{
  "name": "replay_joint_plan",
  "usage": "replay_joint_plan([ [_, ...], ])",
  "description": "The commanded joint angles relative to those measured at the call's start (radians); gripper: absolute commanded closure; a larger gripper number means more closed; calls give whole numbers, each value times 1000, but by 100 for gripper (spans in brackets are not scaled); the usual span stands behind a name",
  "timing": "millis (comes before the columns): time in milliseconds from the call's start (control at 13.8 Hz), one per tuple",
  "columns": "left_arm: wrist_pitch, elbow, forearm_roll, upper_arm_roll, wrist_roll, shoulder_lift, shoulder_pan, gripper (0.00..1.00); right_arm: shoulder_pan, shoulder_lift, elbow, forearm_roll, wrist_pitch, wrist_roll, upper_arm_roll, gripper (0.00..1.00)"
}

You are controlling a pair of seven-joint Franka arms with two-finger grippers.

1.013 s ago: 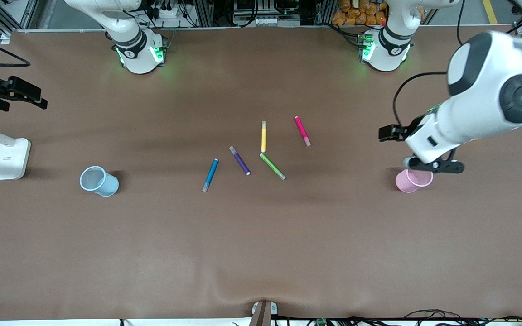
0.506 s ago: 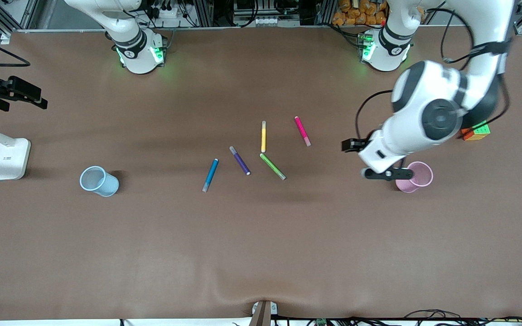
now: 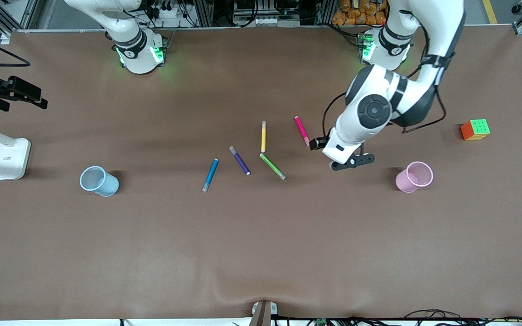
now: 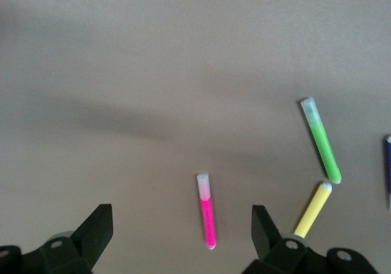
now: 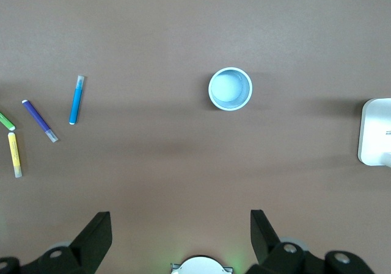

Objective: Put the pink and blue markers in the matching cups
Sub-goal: 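Lower the left gripper and grasp the pink marker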

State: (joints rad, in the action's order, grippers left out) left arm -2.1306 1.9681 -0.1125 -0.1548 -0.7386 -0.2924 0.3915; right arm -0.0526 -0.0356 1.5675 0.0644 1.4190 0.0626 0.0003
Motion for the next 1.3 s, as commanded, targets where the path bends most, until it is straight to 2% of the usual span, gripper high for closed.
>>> replay_joint_plan([
  [0, -132, 89, -9, -2, -121, -26, 56, 0, -4, -9, -3, 5, -9, -12, 4, 0],
  [434, -230, 106, -7, -3, -223, -123, 128, 2, -4, -7, -1, 5, -8, -12, 4, 0],
  [579, -241, 109, -7, -3, -223, -139, 129, 18, -4, -6, -1, 5, -6, -12, 4, 0],
  [868, -270, 115, -6, -3, -223, -163, 130, 39, -4, -6, -1, 5, -6, -12, 4, 0],
  [1085, -293, 115, -4, -3, -223, -183, 130, 43, -4, -6, -1, 5, -5, -12, 4, 0],
  [1230, -293, 117, -4, -3, -223, -183, 130, 59, -4, -6, -1, 5, -5, -12, 4, 0],
])
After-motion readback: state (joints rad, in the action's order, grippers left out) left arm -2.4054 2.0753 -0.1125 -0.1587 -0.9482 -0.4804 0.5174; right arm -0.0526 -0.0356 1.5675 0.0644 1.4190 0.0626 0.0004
